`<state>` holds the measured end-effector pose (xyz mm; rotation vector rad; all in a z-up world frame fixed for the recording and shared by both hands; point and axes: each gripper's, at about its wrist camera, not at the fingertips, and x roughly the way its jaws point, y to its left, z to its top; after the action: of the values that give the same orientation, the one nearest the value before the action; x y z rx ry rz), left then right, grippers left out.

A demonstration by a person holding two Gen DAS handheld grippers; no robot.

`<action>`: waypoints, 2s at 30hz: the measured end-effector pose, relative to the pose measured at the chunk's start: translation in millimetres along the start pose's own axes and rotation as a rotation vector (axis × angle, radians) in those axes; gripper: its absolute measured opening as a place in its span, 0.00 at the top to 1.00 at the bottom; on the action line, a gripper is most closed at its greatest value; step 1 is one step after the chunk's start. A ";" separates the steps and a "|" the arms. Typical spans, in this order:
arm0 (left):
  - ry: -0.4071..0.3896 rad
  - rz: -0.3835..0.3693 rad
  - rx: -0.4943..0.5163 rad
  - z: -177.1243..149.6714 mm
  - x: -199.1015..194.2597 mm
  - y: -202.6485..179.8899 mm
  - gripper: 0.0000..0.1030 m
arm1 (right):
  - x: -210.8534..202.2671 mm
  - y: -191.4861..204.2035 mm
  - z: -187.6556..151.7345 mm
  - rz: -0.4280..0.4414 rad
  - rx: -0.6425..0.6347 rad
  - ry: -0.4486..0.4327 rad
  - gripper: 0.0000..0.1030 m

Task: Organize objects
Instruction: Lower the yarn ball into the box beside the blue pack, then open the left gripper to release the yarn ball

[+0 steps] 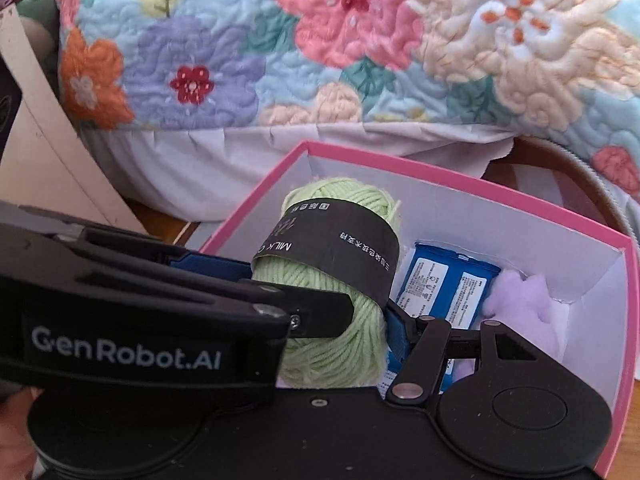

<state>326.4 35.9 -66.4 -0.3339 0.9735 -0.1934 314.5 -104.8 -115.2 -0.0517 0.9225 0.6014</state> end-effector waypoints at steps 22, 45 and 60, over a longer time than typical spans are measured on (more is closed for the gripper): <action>-0.026 -0.014 -0.014 -5.6 25.7 20.1 0.60 | 26.2 -16.4 -2.3 0.022 0.088 0.075 0.38; -0.021 0.038 0.044 -10.3 28.4 14.7 0.77 | 34.2 -10.7 -7.1 -0.027 0.097 0.114 0.32; -0.066 0.085 0.030 -14.7 31.7 16.3 0.79 | 43.3 -14.2 -10.6 -0.081 0.125 0.104 0.71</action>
<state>331.8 38.6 -104.6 -0.2694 0.9170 -0.1182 333.6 -99.6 -157.6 -0.0087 1.0525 0.4681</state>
